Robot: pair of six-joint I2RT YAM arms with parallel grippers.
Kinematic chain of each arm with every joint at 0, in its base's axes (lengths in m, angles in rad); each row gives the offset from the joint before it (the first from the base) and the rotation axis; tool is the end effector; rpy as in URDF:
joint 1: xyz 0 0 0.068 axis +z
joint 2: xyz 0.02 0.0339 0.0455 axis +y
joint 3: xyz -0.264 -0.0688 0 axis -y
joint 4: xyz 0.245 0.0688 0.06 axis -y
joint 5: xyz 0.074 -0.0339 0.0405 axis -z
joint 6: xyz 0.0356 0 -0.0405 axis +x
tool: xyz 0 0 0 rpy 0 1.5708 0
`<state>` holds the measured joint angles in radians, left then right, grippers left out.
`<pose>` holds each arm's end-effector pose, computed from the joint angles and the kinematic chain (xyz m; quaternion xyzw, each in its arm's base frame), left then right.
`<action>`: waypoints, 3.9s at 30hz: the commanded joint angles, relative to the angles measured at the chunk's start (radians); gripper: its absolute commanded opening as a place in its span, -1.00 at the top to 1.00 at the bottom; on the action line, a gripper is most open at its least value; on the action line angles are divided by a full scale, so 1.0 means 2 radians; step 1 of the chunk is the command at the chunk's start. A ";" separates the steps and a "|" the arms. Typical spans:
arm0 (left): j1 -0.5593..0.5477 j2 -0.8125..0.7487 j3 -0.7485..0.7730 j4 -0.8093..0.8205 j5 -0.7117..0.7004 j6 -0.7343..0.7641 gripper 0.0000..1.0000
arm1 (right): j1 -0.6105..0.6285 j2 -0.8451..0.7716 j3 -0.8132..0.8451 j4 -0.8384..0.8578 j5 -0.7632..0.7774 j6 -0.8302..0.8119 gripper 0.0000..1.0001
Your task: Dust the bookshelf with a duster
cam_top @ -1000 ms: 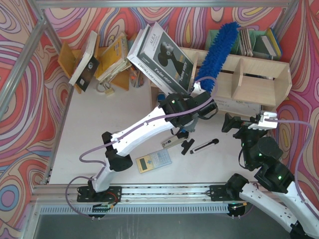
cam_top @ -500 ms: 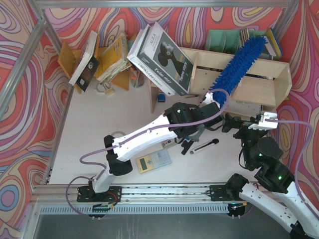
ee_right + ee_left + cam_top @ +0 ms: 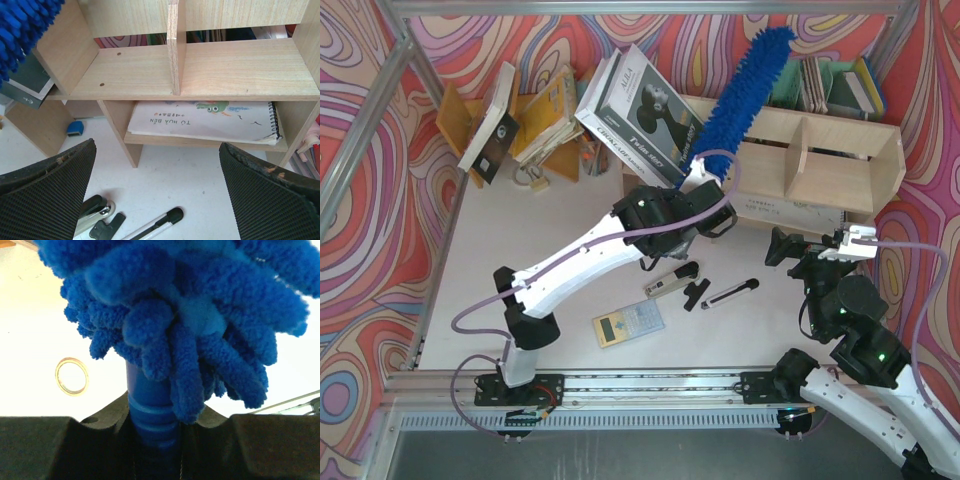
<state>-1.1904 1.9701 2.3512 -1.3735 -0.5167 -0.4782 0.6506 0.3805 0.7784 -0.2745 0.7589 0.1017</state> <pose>0.1593 -0.3511 0.4157 0.2548 0.8939 -0.0398 0.3666 0.0758 0.0269 0.3741 0.1005 0.6673 0.0276 0.7375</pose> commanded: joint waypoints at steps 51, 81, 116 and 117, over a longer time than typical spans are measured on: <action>-0.007 0.002 0.005 0.028 -0.022 0.043 1.00 | 0.002 -0.014 -0.001 0.006 0.018 0.005 -0.97; -0.065 0.048 0.060 0.057 -0.037 0.109 1.00 | 0.002 -0.039 0.002 0.003 0.026 0.011 -0.96; -0.025 0.140 0.143 0.145 -0.052 0.242 1.00 | 0.002 -0.054 0.010 -0.007 -0.005 0.025 -0.97; -0.025 0.141 0.143 0.140 -0.049 0.240 1.00 | 0.002 -0.054 0.010 -0.006 -0.005 0.024 -0.97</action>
<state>-1.2446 2.2650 2.5973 -1.1072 -0.6205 0.0082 0.6506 0.2867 0.8032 -0.2981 0.7353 0.1570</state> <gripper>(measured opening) 0.344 0.986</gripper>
